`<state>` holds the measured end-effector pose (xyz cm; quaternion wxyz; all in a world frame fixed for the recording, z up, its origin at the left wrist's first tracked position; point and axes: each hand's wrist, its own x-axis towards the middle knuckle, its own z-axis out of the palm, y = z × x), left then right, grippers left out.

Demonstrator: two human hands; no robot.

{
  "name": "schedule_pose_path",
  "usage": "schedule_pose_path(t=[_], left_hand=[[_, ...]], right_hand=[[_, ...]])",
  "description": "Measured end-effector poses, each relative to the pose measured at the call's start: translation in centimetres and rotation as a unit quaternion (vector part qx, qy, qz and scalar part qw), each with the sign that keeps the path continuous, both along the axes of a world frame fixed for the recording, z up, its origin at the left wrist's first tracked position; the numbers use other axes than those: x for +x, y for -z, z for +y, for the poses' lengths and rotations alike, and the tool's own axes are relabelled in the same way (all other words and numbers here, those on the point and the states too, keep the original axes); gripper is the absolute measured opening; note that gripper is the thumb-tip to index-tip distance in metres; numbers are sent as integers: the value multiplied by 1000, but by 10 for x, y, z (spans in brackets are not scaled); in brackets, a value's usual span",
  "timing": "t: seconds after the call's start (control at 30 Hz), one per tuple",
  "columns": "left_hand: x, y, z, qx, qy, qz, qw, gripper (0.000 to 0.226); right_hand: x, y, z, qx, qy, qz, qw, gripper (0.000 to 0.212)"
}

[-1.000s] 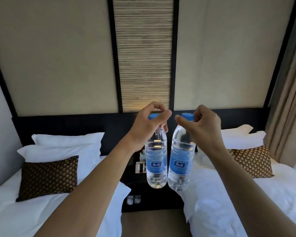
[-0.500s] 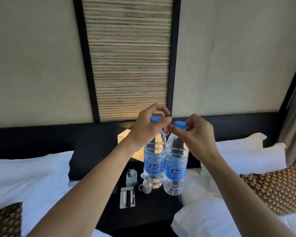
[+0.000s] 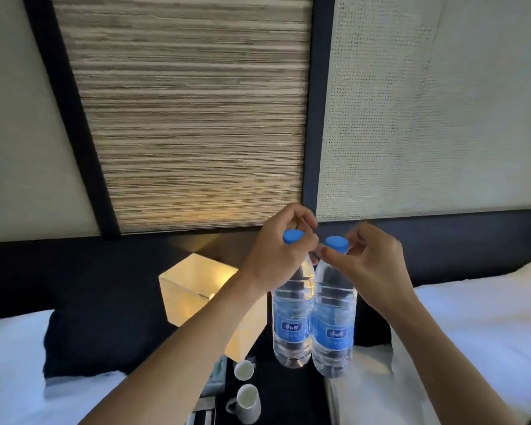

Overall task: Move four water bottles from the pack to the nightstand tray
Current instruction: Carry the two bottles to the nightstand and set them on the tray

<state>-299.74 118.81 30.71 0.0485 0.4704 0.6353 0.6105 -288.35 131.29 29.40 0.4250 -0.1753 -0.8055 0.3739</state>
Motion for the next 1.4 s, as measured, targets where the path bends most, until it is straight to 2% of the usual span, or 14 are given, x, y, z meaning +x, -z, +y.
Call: schedule_pose_path(t=[0.13, 0.27, 0.4, 0.53, 0.7, 0.93, 1.4], left_hand=[[-40, 81, 65, 14, 19, -8, 1000, 19], [-65, 196, 109, 44, 29, 15, 999, 21], [-81, 327, 137, 51, 18, 61, 997, 17], [-106, 449, 156, 45, 5, 91, 995, 17], [-153, 556, 166, 31, -39, 102, 993, 17], [-220, 620, 170, 13, -85, 136, 987, 16], [-292, 656, 185, 23, -99, 155, 983, 21]], right_hand=[[-41, 85, 65, -9, -4, 5, 1000, 48], [-69, 198, 107, 2, 1, 20, 1000, 51], [-91, 328, 137, 26, 11, 36, 999, 55], [-119, 449, 158, 15, -6, 38, 999, 48], [-170, 554, 168, 18, 0, 31, 999, 47], [-237, 619, 170, 16, 10, 11, 1000, 40], [-303, 647, 183, 20, 37, 11, 999, 45]])
